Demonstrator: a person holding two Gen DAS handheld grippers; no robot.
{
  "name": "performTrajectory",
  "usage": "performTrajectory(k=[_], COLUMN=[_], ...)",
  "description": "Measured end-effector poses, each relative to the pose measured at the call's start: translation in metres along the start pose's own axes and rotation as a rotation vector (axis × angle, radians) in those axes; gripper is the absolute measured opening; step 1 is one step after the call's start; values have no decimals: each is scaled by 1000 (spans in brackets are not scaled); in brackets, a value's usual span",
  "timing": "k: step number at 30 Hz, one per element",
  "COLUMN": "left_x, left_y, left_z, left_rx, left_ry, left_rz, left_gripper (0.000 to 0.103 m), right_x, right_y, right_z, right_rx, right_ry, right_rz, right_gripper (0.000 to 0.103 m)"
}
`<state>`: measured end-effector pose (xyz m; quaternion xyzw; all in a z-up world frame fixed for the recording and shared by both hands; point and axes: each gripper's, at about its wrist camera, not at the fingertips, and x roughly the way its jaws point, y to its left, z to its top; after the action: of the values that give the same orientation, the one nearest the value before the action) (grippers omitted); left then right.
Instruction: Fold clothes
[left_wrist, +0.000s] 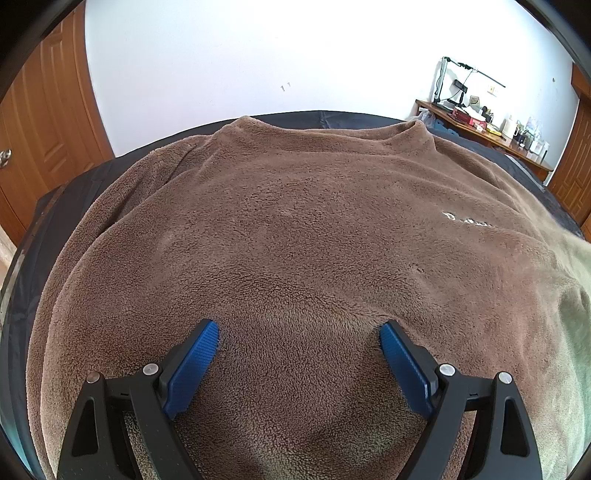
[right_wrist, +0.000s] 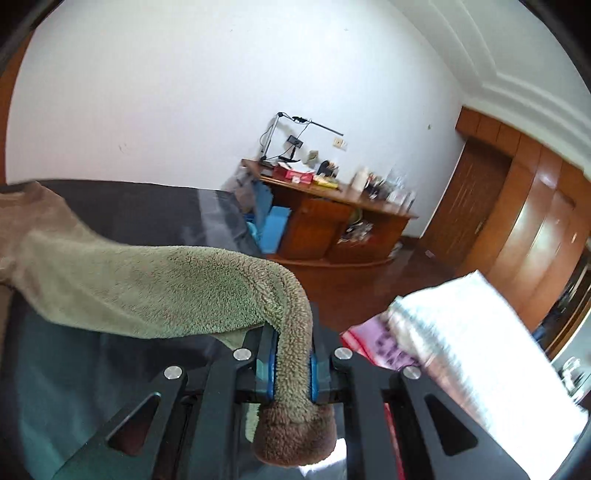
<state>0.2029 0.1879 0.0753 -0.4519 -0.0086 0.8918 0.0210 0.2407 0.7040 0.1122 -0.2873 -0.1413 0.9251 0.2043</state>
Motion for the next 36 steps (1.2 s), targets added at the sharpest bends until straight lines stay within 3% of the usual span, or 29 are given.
performTrajectory(k=[4,6,8,10,16,20,24,28,34,36], left_x=[0,0,0,0,0,1,1,1,1,0], left_y=[0,0,-1,0,-2,-2,-3,-3,-3,-3], left_z=[0,0,0,0,0,0,0,0,-1,-1], left_rx=[0,0,0,0,-1,-1,-2,-2,-2,-2], left_ry=[0,0,0,0,0,-1,-1,-1,-1,-1], left_rz=[0,-1,0,-1,-1,-1,-1,-2,-3,-5], left_gripper=[91,91,91,91,91,91,91,91,91,91], right_x=[30,38,32,16,-36,-52,-43,-28,-9,-5], right_y=[14,18,27,39,106,168,210,233,247,248], right_z=[15,16,14,12,9,7,8,5,0,0], right_rx=[1,25,29,11,-104,-260,-340,-390,-401,-394], right_ry=[48,74,54,-2,-84,-82,-34,29,77,84], right_rz=[8,48,83,109,424,558,626,678,709,688], right_gripper=[16,28,67,75,75,74,66,42,39,24])
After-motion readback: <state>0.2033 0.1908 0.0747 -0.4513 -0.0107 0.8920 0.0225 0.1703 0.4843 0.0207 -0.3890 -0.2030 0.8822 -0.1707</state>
